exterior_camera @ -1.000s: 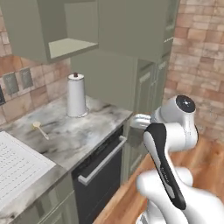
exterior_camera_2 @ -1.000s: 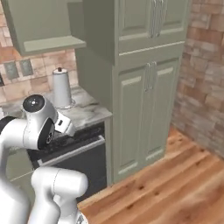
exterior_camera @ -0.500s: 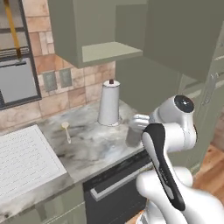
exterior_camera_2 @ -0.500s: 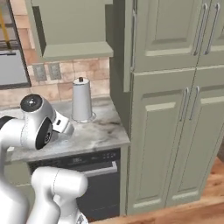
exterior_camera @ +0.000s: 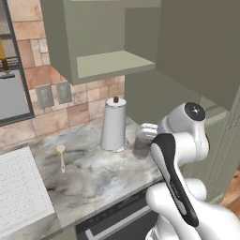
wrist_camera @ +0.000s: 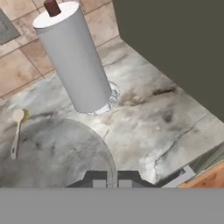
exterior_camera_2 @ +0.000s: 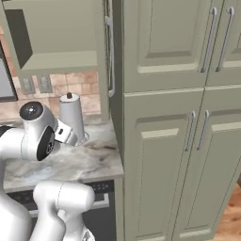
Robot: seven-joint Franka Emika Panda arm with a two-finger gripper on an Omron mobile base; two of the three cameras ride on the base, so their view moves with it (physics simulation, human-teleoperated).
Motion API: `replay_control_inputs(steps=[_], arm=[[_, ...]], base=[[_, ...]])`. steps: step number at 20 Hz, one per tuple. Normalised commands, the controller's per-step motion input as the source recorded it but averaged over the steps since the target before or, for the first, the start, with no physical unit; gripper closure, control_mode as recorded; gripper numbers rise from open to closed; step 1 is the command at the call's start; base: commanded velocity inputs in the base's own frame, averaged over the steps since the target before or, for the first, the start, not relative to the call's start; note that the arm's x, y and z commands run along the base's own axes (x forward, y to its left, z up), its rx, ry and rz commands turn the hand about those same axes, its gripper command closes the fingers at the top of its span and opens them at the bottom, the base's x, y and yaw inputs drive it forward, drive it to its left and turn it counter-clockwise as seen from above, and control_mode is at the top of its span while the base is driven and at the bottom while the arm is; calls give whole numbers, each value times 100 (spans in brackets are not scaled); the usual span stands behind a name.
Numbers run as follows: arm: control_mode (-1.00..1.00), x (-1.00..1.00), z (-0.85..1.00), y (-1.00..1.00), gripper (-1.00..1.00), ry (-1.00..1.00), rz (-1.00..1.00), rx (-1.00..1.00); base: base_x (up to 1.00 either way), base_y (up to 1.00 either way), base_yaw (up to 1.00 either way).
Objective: Move the glass cup from next to the sink to the open cabinet. Then, move the bowl with the cucumber to the fridge to clear the area for faucet cleaning.
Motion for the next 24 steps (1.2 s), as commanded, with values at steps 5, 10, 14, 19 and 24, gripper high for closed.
replay_control_inputs(steps=[5,10,14,19,24], arm=[[100,0,0,0,100,0,0,0],[-100,24,63,1,100,0,-3,3],[-100,-1,99,4,100,-6,-15,1],[-100,0,86,12,100,-4,-31,5],[-100,-10,75,2,100,-2,-28,27]], base=[[99,2,2],[0,0,0],[0,0,0],[0,0,0],[0,0,0]])
